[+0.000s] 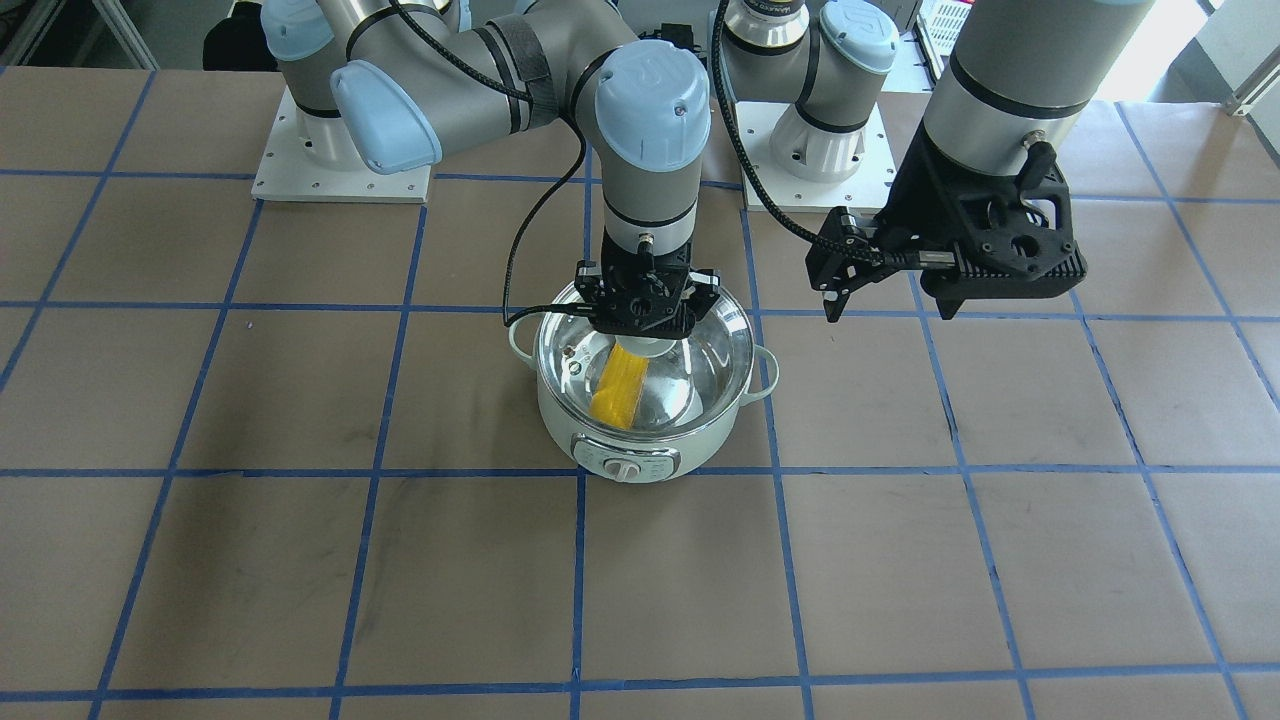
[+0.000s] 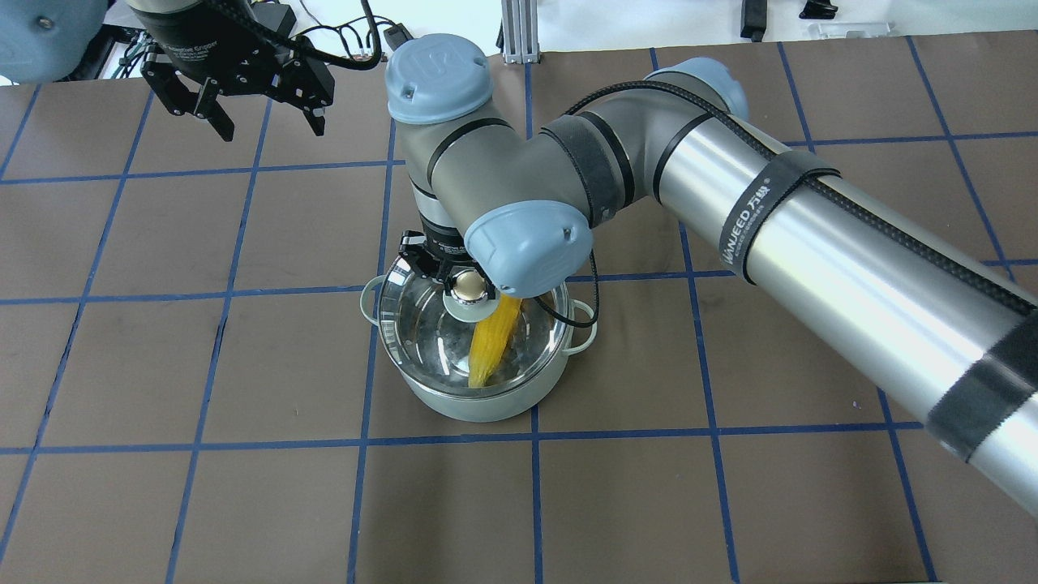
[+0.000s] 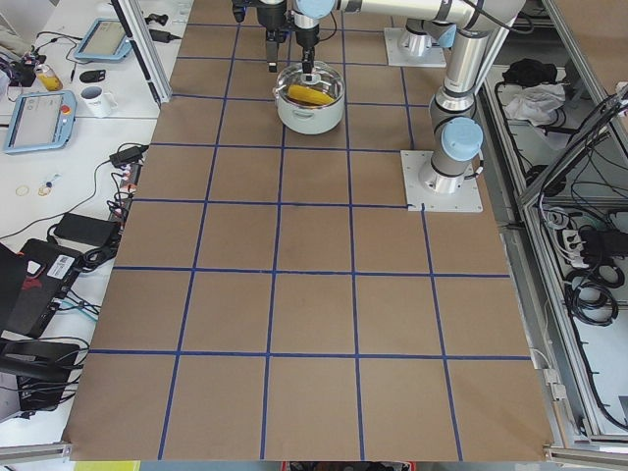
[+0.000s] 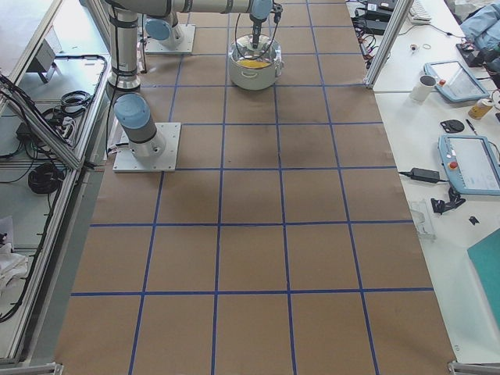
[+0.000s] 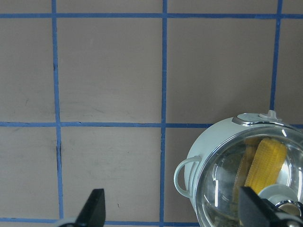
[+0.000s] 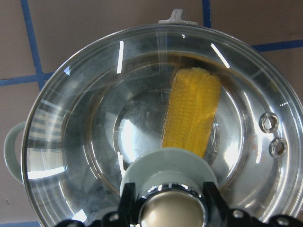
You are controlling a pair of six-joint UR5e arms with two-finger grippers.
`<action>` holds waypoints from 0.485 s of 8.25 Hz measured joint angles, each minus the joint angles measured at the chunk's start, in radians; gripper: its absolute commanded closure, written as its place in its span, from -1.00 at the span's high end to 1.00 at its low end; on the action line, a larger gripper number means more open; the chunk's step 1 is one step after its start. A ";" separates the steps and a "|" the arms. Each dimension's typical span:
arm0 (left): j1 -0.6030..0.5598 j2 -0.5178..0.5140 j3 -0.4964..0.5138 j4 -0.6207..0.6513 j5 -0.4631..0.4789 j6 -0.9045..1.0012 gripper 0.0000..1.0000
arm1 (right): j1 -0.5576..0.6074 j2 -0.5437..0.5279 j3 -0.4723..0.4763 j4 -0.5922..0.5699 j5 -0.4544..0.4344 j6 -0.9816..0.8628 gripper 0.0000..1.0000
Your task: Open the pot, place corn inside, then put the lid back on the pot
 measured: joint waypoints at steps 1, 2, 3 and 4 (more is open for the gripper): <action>0.000 0.000 0.000 0.000 0.000 -0.001 1.00 | 0.000 0.000 0.001 0.000 -0.002 -0.003 0.70; 0.000 0.000 0.000 0.000 0.000 0.000 1.00 | 0.000 0.000 0.004 -0.001 -0.003 -0.004 0.73; 0.000 0.000 0.000 0.000 -0.001 0.000 1.00 | 0.000 -0.001 0.007 -0.002 -0.003 -0.005 0.85; 0.000 0.000 0.000 0.000 -0.001 0.000 1.00 | 0.000 -0.002 0.008 -0.004 -0.004 -0.005 1.00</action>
